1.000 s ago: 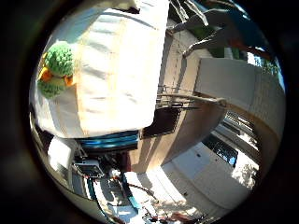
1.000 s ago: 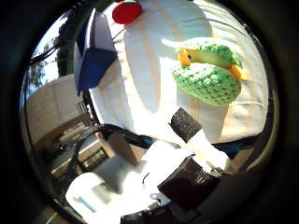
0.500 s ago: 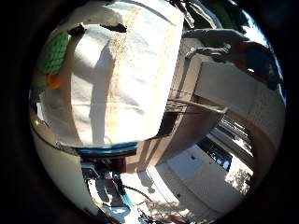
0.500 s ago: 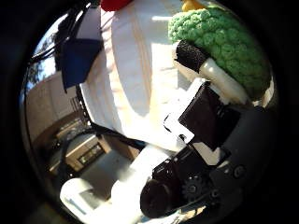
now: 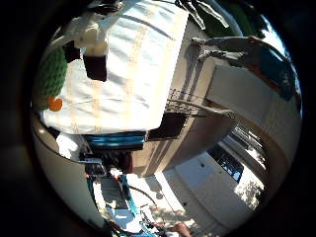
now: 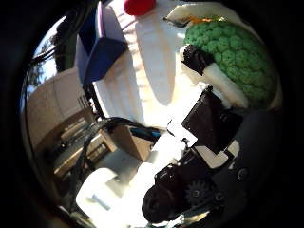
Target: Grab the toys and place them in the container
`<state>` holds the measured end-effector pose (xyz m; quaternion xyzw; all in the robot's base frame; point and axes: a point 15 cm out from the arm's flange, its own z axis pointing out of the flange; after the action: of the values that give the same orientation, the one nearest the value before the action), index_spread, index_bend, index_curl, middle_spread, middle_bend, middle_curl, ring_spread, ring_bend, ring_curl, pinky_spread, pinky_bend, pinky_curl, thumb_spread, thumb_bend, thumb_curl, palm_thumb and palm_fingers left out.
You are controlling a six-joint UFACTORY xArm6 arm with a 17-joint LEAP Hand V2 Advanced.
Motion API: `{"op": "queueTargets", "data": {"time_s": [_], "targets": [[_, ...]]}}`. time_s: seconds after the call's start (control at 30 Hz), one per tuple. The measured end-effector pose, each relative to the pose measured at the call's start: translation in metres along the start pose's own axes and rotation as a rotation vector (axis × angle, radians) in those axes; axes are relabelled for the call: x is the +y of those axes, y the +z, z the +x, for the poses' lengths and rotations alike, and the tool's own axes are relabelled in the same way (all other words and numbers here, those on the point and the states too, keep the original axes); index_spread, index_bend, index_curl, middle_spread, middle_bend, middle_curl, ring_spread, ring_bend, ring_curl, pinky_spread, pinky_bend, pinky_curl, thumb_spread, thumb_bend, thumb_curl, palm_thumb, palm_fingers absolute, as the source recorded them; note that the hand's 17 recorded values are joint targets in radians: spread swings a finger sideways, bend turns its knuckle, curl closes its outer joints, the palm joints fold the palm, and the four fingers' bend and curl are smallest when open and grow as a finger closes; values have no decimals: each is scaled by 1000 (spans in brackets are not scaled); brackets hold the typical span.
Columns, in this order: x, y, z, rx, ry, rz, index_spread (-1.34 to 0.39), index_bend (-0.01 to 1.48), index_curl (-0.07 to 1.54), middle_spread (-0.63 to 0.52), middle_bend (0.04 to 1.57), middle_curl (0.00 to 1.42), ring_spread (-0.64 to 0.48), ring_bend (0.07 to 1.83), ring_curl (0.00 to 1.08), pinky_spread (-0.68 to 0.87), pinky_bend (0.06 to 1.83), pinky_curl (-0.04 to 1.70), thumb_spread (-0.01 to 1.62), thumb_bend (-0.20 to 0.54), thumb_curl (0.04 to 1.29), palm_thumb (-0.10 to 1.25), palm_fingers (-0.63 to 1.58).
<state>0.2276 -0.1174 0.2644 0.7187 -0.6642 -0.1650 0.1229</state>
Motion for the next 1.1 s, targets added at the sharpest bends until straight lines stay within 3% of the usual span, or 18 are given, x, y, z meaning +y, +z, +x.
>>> {"op": "queueTargets", "data": {"time_s": [0.37,0.47,0.77,0.93,0.97,1.1], "targets": [[-14,-134,-132,-25,-231,179,-872,691,-20,-226,1111,993,-78,1358,800,169,1403,842,1181,-15,605,970,979],[-44,-160,-187,-24,-294,246,-919,724,-20,-228,1120,1012,-80,1375,803,161,1408,866,1184,-15,617,967,960],[-142,-146,-273,-37,-350,310,-968,782,-11,-224,1125,1029,-81,1393,801,148,1386,901,1197,-52,608,867,917],[-184,-122,-289,-32,-342,246,-796,862,29,-174,904,918,-8,1262,728,199,1301,875,1232,-30,573,831,829],[-191,-117,-290,-30,-341,231,-670,810,28,-158,736,870,15,1242,719,221,1302,883,1238,-32,557,806,579],[-214,-97,-293,-26,-336,175,-439,724,50,-106,520,768,91,1119,681,270,1198,869,1232,-36,531,770,107]]}}
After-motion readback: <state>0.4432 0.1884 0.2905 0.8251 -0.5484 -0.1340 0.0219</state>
